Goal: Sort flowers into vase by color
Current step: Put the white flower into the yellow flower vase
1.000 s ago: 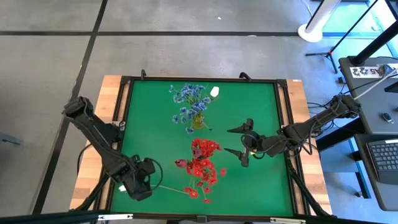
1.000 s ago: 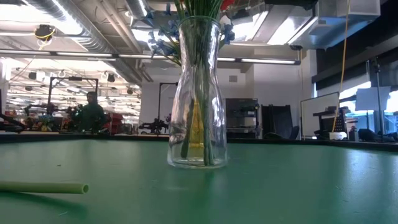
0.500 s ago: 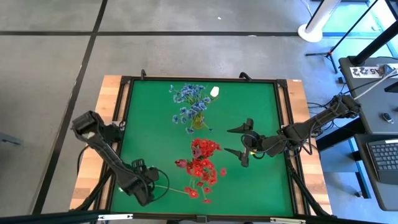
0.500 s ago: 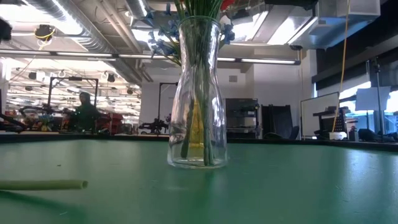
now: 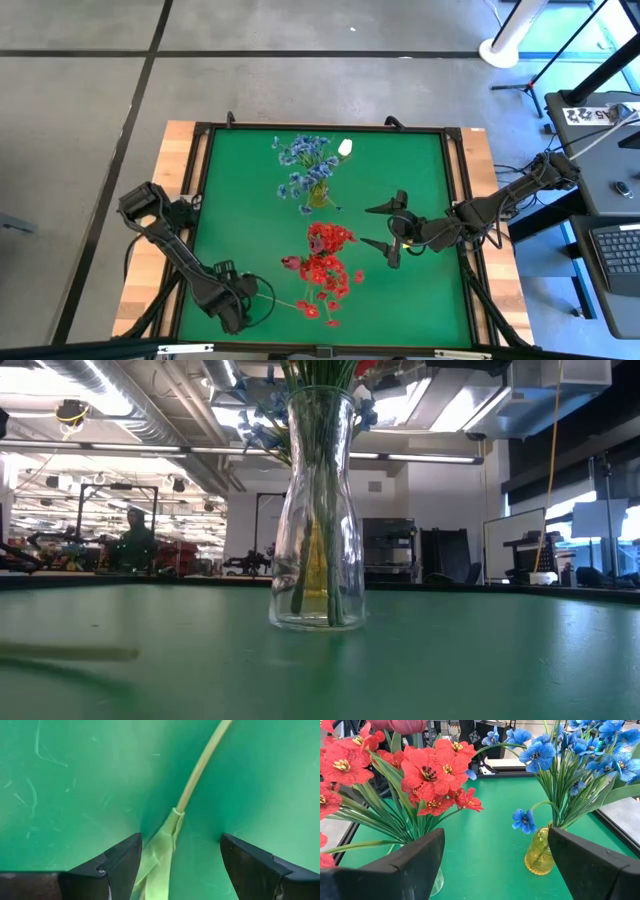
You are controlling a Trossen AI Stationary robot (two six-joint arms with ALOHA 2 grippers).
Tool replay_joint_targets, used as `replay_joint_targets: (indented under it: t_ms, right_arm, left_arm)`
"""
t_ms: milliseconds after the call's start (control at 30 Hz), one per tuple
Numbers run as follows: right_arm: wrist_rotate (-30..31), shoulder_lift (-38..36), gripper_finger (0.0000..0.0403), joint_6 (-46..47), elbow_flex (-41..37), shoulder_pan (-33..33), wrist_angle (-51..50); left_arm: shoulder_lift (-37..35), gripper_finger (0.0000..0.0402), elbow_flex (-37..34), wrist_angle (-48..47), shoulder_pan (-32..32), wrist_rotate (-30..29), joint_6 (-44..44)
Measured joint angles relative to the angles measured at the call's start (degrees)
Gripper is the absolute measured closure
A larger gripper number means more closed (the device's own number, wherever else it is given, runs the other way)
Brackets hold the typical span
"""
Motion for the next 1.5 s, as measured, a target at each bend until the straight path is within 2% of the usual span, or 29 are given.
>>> replay_joint_targets:
  t_ms: [200,467,600,800,900,1067,1333,1500]
  right_arm:
    - [0.0,0.0,0.0049,0.0,0.0,0.0,0.0]
    - [-0.1,0.0,0.0049,0.0,0.0,0.0,-0.1]
    - [-1.0,0.0,0.0049,-0.1,0.0,0.0,-0.1]
    - [-1.0,0.0,0.0049,-0.1,0.0,0.0,-0.5]
    - [-1.0,0.0,0.0049,-0.4,0.0,0.0,-0.5]
    - [-1.1,0.0,0.0049,-0.6,0.0,0.0,-0.5]
    - [-1.5,0.0,0.0049,-2.6,0.7,0.0,1.4]
    - [-6.2,0.0,0.0049,-7.2,5.2,0.0,3.6]
  left_arm:
    - [0.3,0.0156,0.0,-0.8,0.0,0.3,0.0]
    - [0.2,0.0227,-1.3,-2.3,0.9,-3.0,1.2]
    - [0.2,0.0279,-1.3,-2.4,1.6,-4.4,3.2]
    - [0.3,0.0387,-1.4,-3.1,2.5,-4.8,6.2]
    - [0.1,0.039,-1.4,-4.1,3.0,-4.0,7.1]
    - [-1.7,0.0397,0.1,-12.9,3.9,-3.0,7.5]
    - [-11.4,0.04,5.2,-27.9,5.9,-3.0,2.4]
    - [-18.1,0.0401,10.3,-30.9,8.1,-4.8,-1.7]
